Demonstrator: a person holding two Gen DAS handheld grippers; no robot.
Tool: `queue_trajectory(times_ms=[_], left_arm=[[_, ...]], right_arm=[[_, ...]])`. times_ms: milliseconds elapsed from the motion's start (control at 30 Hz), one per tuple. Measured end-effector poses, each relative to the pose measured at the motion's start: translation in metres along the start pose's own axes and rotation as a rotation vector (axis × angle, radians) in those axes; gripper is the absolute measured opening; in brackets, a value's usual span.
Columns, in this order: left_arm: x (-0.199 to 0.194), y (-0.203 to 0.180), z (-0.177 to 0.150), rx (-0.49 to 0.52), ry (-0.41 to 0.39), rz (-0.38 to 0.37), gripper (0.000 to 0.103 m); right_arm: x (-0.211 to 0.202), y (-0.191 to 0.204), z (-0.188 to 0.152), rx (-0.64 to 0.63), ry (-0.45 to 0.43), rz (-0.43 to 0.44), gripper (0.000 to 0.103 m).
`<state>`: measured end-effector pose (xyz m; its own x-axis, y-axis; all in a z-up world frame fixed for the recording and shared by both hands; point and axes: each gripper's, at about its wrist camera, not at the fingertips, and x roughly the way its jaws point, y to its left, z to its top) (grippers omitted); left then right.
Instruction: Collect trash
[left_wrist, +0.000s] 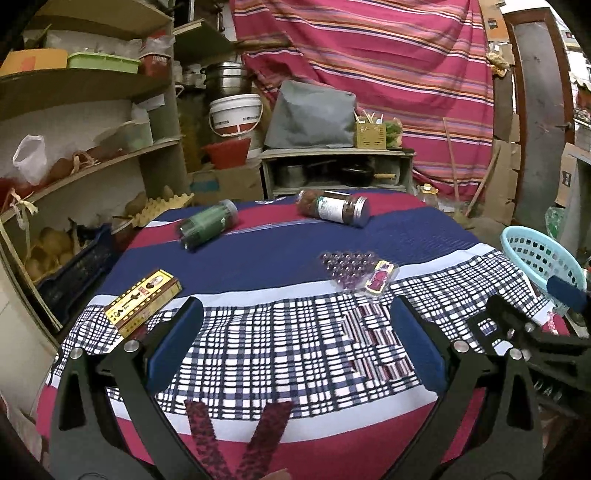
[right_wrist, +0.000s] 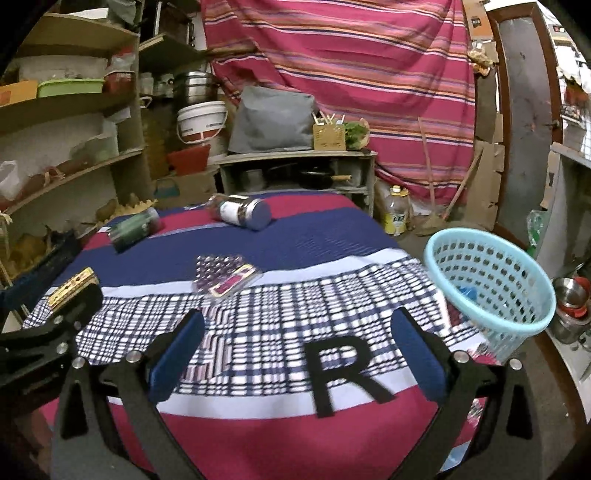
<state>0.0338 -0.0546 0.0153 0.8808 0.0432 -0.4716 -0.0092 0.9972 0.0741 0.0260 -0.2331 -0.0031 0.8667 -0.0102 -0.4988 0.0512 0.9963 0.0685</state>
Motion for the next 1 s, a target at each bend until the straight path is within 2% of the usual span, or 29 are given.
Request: queue_trajectory(times_ms=[167, 367, 667, 1000], left_arm=[[0.003, 0.008, -0.004, -0.031, 0.016, -0.005, 0.098], [0.003, 0.017, -0.009, 0.017, 0.004, 0.05, 0.098], [0.009, 0.048, -0.009, -0.048, 0.034, 0.07, 0.098], [0.01, 0.053, -0.014, -0.067, 0.037, 0.065, 0.098]], right_arm=[[0.002, 0.006, -0.007, -0.001, -0.002, 0.003, 0.098], [0.003, 0.006, -0.008, -0.022, -0.016, -0.024, 0.098], [-0.003, 0.002, -0.006, -0.02, -0.058, -0.053, 0.098], [-0.009, 0.015, -0.008, -0.083, -0.103, -0.078, 0.098]])
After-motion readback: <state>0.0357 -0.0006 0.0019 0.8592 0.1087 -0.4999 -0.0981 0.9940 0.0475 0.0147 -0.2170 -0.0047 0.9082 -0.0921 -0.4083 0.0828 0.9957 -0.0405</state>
